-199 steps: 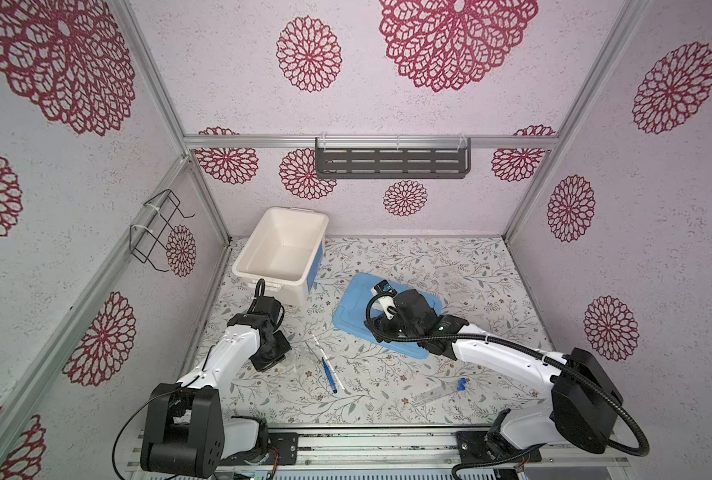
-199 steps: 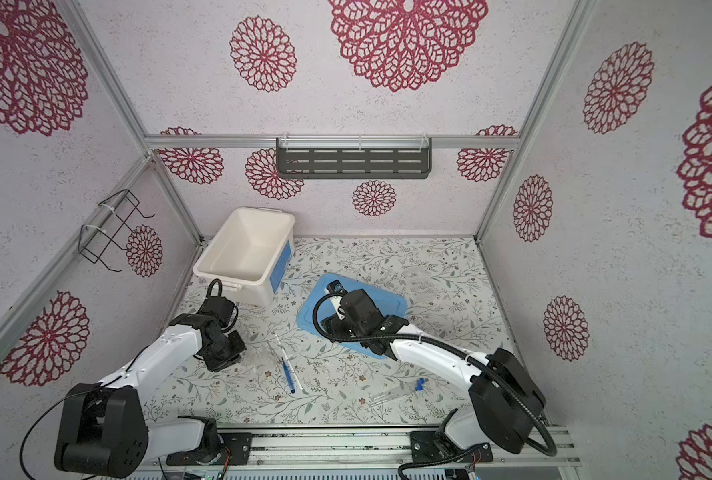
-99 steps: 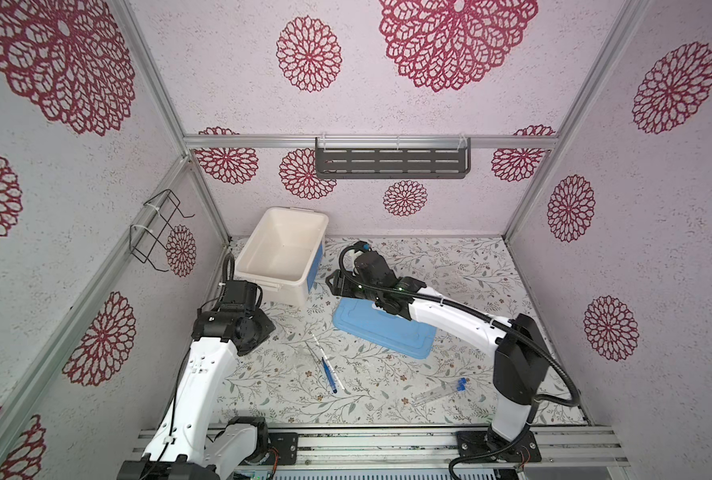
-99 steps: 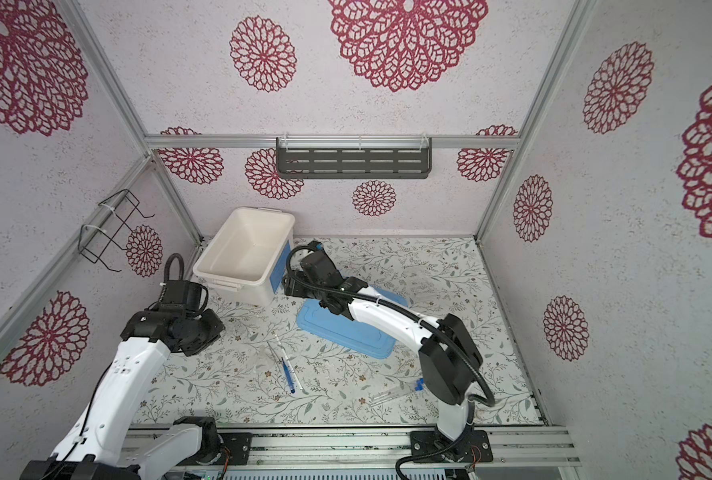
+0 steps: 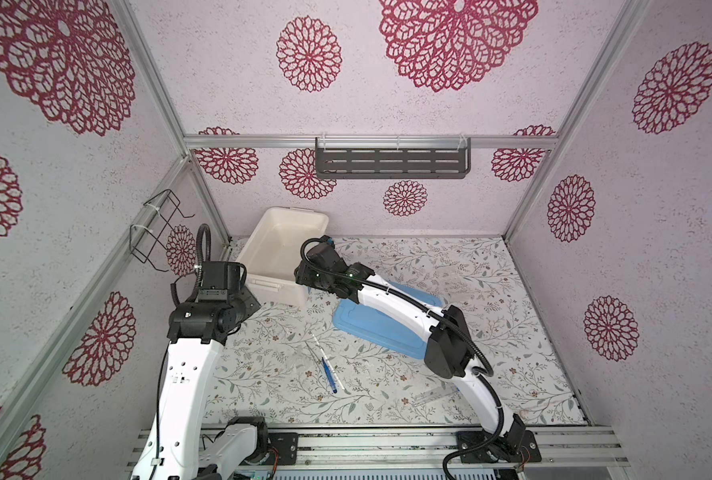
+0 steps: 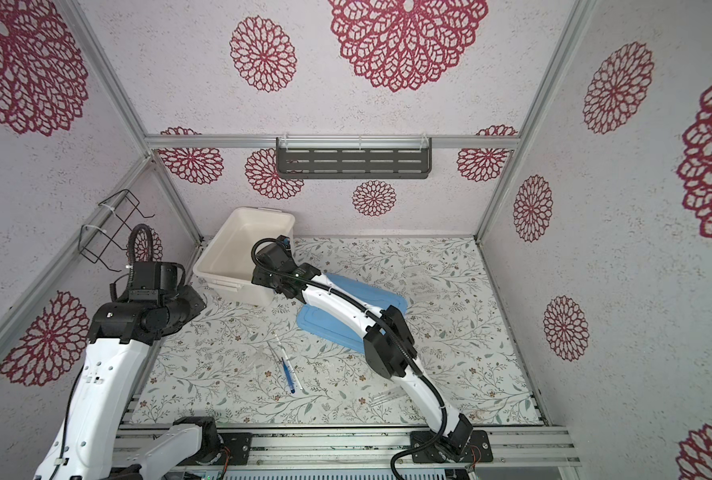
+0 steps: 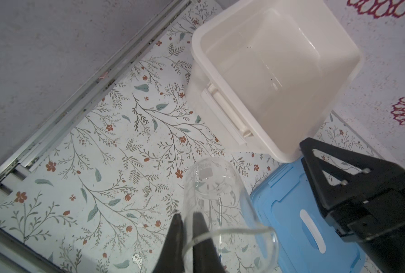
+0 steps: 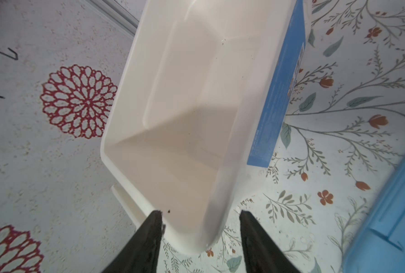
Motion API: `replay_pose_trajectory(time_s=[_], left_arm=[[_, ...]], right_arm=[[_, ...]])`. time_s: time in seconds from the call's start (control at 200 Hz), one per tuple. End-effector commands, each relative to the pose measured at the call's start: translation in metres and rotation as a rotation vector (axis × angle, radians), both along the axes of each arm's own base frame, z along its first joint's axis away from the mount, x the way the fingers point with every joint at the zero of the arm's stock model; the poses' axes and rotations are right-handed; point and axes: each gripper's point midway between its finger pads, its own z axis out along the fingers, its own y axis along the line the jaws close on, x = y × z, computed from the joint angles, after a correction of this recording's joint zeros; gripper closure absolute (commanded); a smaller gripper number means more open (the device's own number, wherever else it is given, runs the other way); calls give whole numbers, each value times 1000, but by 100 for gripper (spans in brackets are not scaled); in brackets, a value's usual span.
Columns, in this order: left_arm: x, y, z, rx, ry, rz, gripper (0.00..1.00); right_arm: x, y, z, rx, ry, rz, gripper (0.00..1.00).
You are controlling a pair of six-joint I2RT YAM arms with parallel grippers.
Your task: Organize the chemistry lab equipment
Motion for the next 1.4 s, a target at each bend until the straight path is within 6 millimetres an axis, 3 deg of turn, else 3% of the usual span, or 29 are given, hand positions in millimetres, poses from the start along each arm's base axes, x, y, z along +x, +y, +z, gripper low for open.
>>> replay_pose_trajectory(time_s=[0.0,0.23,0.365,0.475,0.61,0.936,1.396], left_arm=[[10,15,20,71,-46,27,100],[27,20,43,94,-98,13,100],[41,11,45,77,-105,-45,100],[55,-2,42,31,-102,-114,100],[66,-14,40,-24,-109,-159,100],[86,-51,36,-34,-103,-317,100],[105,-83,23,-60,-90,-381,100]], right_arm=[[9,-18,-8,-62,26,-85,51],[10,-45,-16,-176,26,-150,66],[9,-63,-1,-215,-5,-177,72],[8,-72,10,-226,-22,-185,88],[4,-80,20,-250,-36,-177,96],[-15,-120,40,-342,-73,-198,96],[-42,-203,19,-474,-62,-326,99]])
